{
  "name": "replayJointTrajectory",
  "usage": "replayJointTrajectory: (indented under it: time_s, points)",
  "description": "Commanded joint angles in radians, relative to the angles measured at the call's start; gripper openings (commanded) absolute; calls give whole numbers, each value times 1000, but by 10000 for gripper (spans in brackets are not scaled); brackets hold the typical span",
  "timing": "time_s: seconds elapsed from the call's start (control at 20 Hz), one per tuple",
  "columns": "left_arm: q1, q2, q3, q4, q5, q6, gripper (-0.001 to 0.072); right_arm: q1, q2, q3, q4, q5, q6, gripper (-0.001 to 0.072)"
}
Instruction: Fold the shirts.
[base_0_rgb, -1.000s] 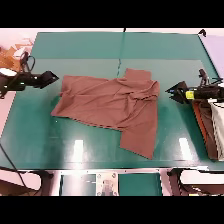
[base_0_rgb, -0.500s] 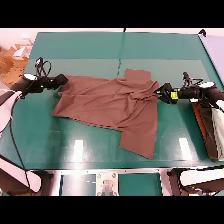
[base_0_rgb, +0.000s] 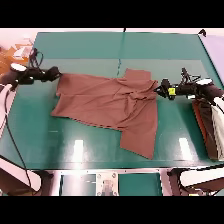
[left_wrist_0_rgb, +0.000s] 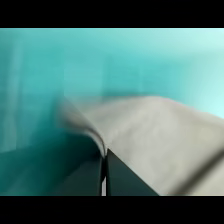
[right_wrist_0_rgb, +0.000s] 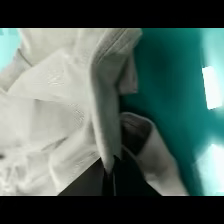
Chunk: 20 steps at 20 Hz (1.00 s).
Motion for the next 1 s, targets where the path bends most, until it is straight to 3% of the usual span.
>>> replayJointTrajectory:
  time_s: [0.0,0.3,0.55,0.8,0.95]
  points:
    - [30,47,97,11,-144,-11,18,16,-5,52,44,45,-34,21]
    - [30,359,206,44,-177,-10,18,-44,122,473,43,234,23,21]
    - [30,710,342,98,-176,-11,19,-157,320,854,43,251,100,21]
    - [30,996,419,217,-167,-53,19,-296,557,929,40,248,117,21]
    - [30,1085,424,444,-149,-153,19,-371,649,929,39,247,114,21]
